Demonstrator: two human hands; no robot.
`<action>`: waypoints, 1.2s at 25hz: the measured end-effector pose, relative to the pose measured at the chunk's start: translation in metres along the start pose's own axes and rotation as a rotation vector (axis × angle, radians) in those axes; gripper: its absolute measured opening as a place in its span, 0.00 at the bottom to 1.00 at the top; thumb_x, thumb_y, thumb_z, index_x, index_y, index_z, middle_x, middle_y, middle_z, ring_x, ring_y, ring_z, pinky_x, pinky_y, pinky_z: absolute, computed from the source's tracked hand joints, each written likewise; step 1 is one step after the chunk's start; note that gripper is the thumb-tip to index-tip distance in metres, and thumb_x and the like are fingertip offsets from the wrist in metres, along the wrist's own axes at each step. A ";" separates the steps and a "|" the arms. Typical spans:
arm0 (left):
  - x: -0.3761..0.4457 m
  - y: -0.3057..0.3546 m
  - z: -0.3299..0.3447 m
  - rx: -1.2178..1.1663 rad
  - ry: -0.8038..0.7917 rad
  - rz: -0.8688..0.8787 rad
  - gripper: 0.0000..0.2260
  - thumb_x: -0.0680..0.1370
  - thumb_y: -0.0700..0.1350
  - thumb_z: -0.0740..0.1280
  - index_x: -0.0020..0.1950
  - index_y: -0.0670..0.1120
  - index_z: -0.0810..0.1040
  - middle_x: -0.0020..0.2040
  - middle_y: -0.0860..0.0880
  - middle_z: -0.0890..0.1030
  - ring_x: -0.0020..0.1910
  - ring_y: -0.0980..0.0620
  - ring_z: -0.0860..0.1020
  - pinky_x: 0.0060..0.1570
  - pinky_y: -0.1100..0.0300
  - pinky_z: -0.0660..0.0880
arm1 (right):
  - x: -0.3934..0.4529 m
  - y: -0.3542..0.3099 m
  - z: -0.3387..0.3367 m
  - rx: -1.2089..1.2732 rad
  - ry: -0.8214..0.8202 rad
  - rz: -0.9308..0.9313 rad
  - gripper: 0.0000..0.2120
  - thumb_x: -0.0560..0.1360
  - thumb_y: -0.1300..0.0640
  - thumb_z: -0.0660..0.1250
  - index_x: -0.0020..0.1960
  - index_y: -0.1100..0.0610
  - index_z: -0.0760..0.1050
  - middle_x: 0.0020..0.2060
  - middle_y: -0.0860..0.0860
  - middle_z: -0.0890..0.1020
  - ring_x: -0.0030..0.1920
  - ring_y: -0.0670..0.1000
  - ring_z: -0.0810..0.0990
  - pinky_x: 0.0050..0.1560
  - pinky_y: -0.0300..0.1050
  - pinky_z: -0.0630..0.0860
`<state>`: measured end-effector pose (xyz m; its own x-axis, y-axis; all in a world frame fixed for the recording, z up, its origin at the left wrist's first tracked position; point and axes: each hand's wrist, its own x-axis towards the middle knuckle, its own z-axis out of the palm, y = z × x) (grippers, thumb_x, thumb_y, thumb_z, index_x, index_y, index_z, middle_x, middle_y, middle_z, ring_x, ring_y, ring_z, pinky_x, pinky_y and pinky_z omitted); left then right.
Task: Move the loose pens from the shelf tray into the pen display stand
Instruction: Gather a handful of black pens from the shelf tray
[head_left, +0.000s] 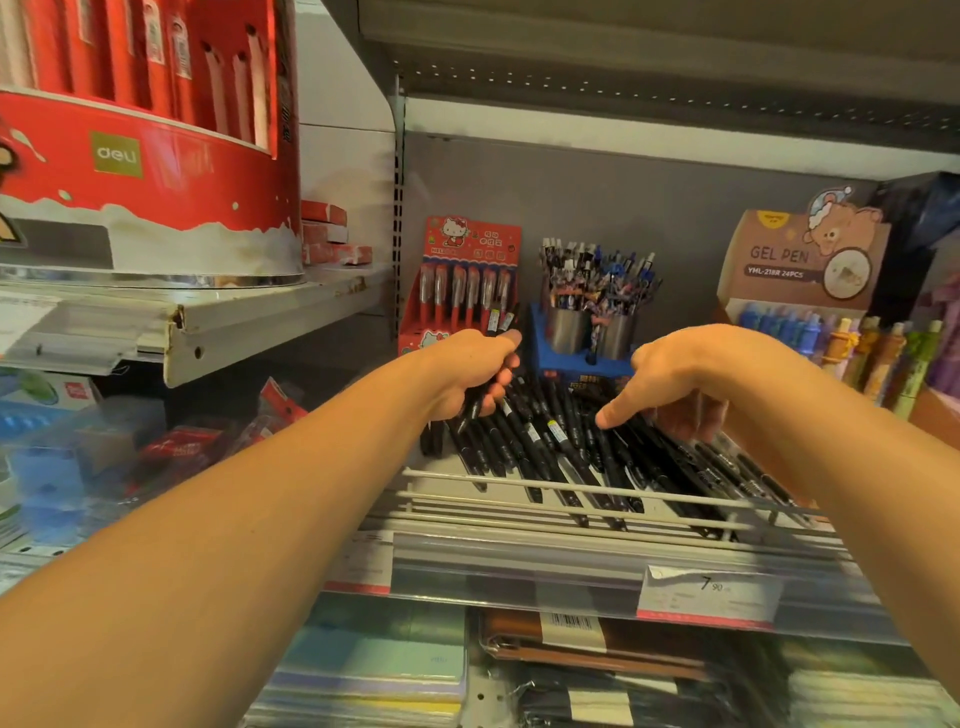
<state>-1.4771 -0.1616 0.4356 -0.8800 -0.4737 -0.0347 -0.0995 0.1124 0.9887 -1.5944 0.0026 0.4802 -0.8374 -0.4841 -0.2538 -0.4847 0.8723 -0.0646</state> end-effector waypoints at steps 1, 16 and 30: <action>0.000 0.000 0.001 0.008 -0.014 0.006 0.17 0.85 0.53 0.57 0.40 0.46 0.70 0.29 0.50 0.67 0.25 0.55 0.64 0.19 0.67 0.64 | -0.001 0.001 0.001 -0.020 -0.048 0.017 0.29 0.71 0.39 0.76 0.55 0.62 0.72 0.35 0.59 0.86 0.33 0.56 0.85 0.27 0.44 0.80; -0.005 0.007 0.020 0.152 -0.178 0.005 0.14 0.86 0.52 0.57 0.52 0.44 0.75 0.31 0.50 0.72 0.25 0.56 0.66 0.23 0.66 0.66 | 0.004 0.015 0.020 0.085 -0.028 0.004 0.09 0.81 0.55 0.67 0.48 0.58 0.69 0.38 0.58 0.75 0.27 0.53 0.76 0.23 0.39 0.75; -0.010 0.017 0.034 0.057 -0.289 0.192 0.18 0.74 0.62 0.72 0.49 0.48 0.81 0.38 0.52 0.79 0.26 0.59 0.67 0.22 0.67 0.61 | -0.027 -0.008 -0.020 0.980 0.080 -0.490 0.13 0.83 0.55 0.65 0.46 0.64 0.72 0.25 0.55 0.75 0.28 0.55 0.80 0.27 0.44 0.79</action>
<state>-1.4857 -0.1250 0.4475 -0.9795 -0.1730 0.1028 0.0618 0.2278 0.9717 -1.5729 0.0075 0.5070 -0.6400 -0.7653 0.0691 -0.3877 0.2440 -0.8889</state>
